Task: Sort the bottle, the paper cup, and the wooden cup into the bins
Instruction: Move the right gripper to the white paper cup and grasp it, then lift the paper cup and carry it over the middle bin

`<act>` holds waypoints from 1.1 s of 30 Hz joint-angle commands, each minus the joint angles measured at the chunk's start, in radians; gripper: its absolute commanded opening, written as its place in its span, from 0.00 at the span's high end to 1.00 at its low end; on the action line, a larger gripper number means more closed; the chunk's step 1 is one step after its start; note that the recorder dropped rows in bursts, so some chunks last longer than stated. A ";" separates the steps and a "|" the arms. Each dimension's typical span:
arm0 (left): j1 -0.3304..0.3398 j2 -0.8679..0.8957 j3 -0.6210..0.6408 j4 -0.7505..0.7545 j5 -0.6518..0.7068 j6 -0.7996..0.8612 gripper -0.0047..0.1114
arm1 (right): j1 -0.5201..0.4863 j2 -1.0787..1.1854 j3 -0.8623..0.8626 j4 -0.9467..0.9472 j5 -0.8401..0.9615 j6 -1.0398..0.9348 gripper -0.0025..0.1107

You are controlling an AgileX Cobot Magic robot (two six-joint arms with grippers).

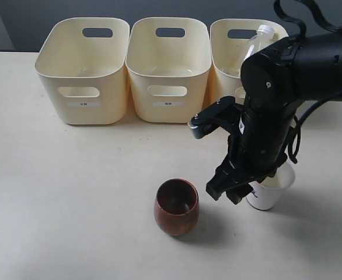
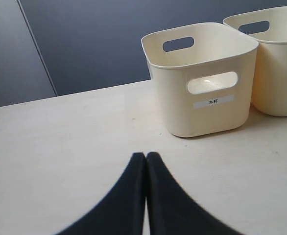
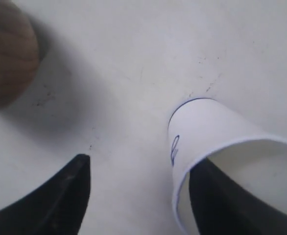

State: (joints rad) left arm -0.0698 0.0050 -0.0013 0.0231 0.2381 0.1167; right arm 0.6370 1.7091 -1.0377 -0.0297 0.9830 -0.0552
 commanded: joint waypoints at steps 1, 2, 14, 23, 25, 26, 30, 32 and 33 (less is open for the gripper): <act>-0.004 -0.005 0.001 -0.003 0.002 -0.002 0.96 | 0.002 0.025 0.006 -0.010 0.008 -0.005 0.48; -0.004 -0.005 0.001 -0.003 0.002 -0.002 0.96 | 0.002 0.029 0.006 -0.010 0.008 -0.005 0.49; -0.004 -0.005 0.001 -0.003 0.002 -0.002 0.96 | 0.002 0.024 0.004 -0.060 0.064 -0.005 0.98; -0.004 -0.005 0.001 -0.003 0.002 -0.002 0.96 | 0.002 -0.103 -0.188 -0.074 0.175 -0.005 0.98; -0.004 -0.005 0.001 -0.003 0.002 -0.002 0.96 | 0.002 -0.123 -0.258 -0.074 0.214 -0.007 0.98; -0.004 -0.005 0.001 -0.003 0.002 -0.002 0.96 | 0.002 -0.128 -0.299 -0.074 0.234 -0.014 0.98; -0.004 -0.005 0.001 -0.003 0.002 -0.002 0.96 | 0.002 -0.128 -0.460 -0.074 0.238 -0.024 0.98; -0.004 -0.005 0.001 -0.003 0.002 -0.002 0.96 | 0.002 -0.128 -0.525 -0.074 0.238 -0.031 0.98; -0.004 -0.005 0.001 -0.003 0.002 -0.002 0.96 | 0.002 -0.128 -0.541 -0.074 0.237 -0.039 0.98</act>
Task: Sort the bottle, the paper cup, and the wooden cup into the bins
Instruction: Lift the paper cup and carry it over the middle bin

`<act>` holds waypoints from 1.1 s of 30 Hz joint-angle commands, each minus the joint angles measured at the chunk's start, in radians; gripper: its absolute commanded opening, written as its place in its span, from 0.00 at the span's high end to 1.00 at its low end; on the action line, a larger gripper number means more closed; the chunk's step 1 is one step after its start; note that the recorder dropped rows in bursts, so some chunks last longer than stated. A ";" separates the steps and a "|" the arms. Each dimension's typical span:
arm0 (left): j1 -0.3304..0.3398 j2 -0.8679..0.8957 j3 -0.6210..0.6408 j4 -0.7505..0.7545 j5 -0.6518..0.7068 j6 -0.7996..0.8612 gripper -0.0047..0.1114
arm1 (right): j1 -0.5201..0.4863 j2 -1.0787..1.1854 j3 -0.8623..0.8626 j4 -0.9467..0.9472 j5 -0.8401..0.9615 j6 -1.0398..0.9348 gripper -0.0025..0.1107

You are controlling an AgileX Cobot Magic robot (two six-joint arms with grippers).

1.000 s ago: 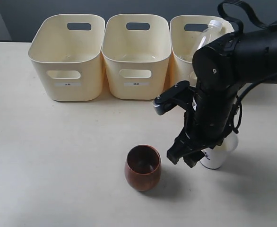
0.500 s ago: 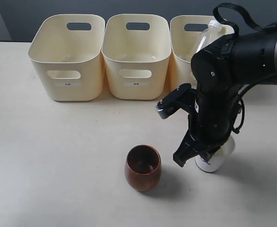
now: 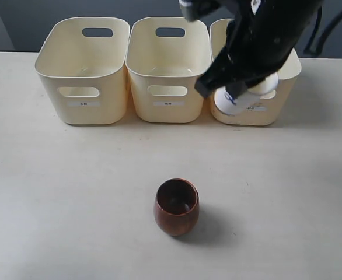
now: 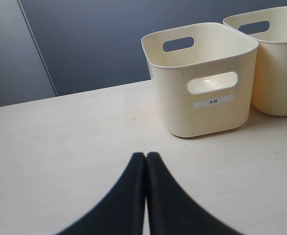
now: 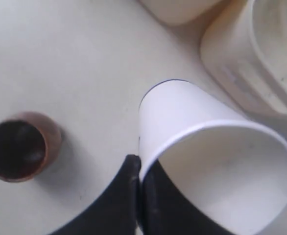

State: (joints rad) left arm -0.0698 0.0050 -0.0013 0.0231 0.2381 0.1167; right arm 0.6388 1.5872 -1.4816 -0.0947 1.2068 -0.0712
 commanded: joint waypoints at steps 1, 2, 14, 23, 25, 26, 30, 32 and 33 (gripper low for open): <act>-0.004 -0.005 0.001 -0.003 0.002 -0.002 0.96 | 0.000 -0.001 -0.134 -0.009 0.004 -0.031 0.98; -0.004 -0.005 0.001 -0.003 0.002 -0.002 0.96 | 0.000 0.008 -0.156 -0.009 0.004 -0.039 0.98; -0.004 -0.005 0.001 -0.003 0.002 -0.002 0.96 | 0.000 0.325 -0.441 -0.097 -0.031 -0.120 0.98; -0.004 -0.005 0.001 -0.003 0.002 -0.002 0.96 | -0.023 0.553 -0.679 -0.089 -0.064 -0.222 0.98; -0.004 -0.005 0.001 -0.003 0.002 -0.002 0.96 | -0.041 0.597 -0.727 -0.087 -0.066 -0.225 0.98; -0.004 -0.005 0.001 -0.003 0.002 -0.002 0.96 | -0.051 0.618 -0.749 -0.080 -0.066 -0.237 0.98; -0.004 -0.005 0.001 -0.003 0.002 -0.002 0.96 | -0.090 0.678 -0.803 -0.032 -0.066 -0.288 0.98; -0.004 -0.005 0.001 -0.003 0.002 -0.002 0.96 | -0.111 0.705 -0.812 0.031 -0.066 -0.363 0.98; -0.004 -0.005 0.001 -0.003 0.002 -0.002 0.96 | -0.120 0.717 -0.818 0.068 -0.064 -0.404 0.98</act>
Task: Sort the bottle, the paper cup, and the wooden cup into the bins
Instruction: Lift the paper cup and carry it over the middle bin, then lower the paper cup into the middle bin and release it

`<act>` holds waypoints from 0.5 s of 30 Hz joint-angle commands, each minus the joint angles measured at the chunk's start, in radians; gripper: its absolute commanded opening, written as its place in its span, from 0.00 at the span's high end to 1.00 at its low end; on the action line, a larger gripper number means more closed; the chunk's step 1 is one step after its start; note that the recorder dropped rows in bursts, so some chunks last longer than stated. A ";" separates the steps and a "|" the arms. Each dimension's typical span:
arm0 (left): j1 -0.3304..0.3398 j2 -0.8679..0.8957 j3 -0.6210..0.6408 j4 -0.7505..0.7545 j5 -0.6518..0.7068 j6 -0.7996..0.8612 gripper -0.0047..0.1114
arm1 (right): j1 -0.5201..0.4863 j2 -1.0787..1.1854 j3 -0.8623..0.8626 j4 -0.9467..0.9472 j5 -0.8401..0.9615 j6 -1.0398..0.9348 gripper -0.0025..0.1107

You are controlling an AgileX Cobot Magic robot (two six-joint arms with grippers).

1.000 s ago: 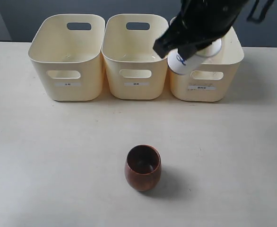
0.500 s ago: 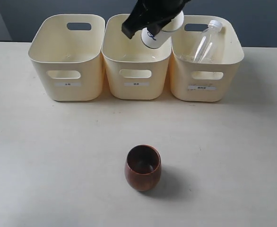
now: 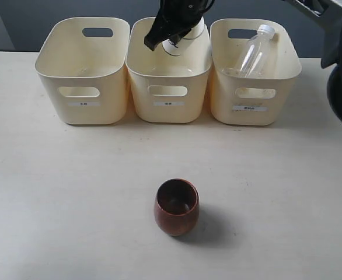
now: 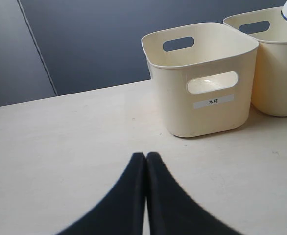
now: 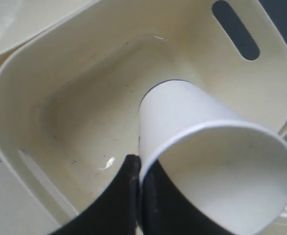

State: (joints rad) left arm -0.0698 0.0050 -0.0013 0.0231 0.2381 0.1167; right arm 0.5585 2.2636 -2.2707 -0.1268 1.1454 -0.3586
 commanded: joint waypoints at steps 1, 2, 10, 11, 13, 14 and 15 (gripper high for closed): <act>-0.004 -0.005 0.001 -0.003 0.002 -0.002 0.96 | -0.048 0.051 -0.030 0.127 -0.006 -0.144 0.98; -0.004 -0.005 0.001 -0.003 0.002 -0.002 0.96 | -0.056 0.061 -0.030 0.137 -0.020 -0.149 0.98; -0.004 -0.005 0.001 -0.001 0.002 -0.002 0.96 | -0.068 0.124 -0.030 0.137 -0.050 -0.235 0.98; -0.004 -0.005 0.001 -0.001 0.002 -0.002 0.96 | -0.068 0.132 -0.030 0.137 -0.048 -0.246 0.98; -0.004 -0.005 0.001 -0.001 0.002 -0.002 0.96 | -0.068 0.150 -0.030 0.137 -0.048 -0.265 0.98; -0.004 -0.005 0.001 -0.001 0.002 -0.002 0.96 | -0.068 0.161 -0.030 0.137 -0.057 -0.271 0.98; -0.004 -0.005 0.001 -0.001 0.002 -0.002 0.96 | -0.068 0.163 -0.030 0.137 -0.061 -0.271 0.98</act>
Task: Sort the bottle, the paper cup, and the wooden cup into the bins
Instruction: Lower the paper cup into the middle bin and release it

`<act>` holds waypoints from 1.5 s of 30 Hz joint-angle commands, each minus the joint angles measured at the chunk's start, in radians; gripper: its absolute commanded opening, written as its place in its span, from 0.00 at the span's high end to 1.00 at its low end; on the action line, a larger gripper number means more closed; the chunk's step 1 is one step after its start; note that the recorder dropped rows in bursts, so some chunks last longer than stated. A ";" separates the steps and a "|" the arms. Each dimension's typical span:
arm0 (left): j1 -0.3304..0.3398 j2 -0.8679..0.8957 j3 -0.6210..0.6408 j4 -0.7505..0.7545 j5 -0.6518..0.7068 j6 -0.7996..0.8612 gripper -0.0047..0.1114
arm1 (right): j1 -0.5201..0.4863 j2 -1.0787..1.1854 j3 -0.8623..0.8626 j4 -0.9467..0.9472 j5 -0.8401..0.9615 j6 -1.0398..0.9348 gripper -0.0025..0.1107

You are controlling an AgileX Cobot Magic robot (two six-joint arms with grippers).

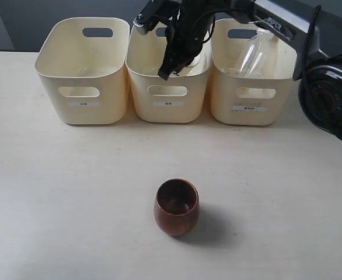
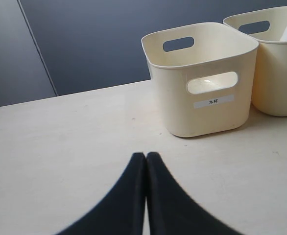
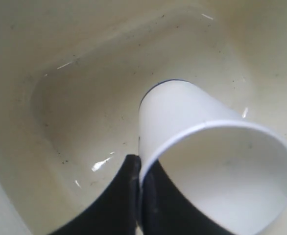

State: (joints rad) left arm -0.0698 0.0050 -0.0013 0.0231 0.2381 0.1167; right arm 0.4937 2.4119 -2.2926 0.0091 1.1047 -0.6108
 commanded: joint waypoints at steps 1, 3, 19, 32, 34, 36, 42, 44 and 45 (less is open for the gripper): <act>-0.004 -0.005 0.001 -0.001 0.002 -0.002 0.96 | -0.004 0.022 -0.008 0.001 -0.029 -0.019 0.98; -0.004 -0.005 0.001 -0.001 0.002 -0.002 0.96 | -0.004 0.023 -0.008 0.001 -0.040 -0.019 0.98; -0.004 -0.005 0.001 -0.001 0.002 -0.002 0.96 | -0.004 0.023 -0.008 0.070 -0.039 -0.019 0.78; -0.004 -0.005 0.001 -0.001 0.002 -0.002 0.96 | -0.004 0.023 -0.008 0.082 -0.039 -0.004 0.78; -0.004 -0.005 0.001 -0.001 0.002 -0.002 0.96 | -0.004 0.017 -0.008 0.079 -0.034 -0.002 0.78; -0.004 -0.005 0.001 -0.001 0.002 -0.002 0.96 | -0.004 -0.003 -0.008 0.074 -0.021 -0.002 0.78; -0.004 -0.005 0.001 -0.001 0.002 -0.002 0.96 | -0.004 -0.108 -0.008 0.074 0.049 0.020 0.78; -0.004 -0.005 0.001 -0.001 0.002 -0.002 0.96 | -0.004 -0.144 -0.008 0.074 0.105 0.036 0.78; -0.004 -0.005 0.001 -0.001 0.002 -0.002 0.96 | -0.004 -0.163 -0.008 0.074 0.116 0.041 0.78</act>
State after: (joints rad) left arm -0.0698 0.0050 -0.0013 0.0231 0.2381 0.1167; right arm 0.4937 2.3055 -2.2949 0.0863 1.1623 -0.5896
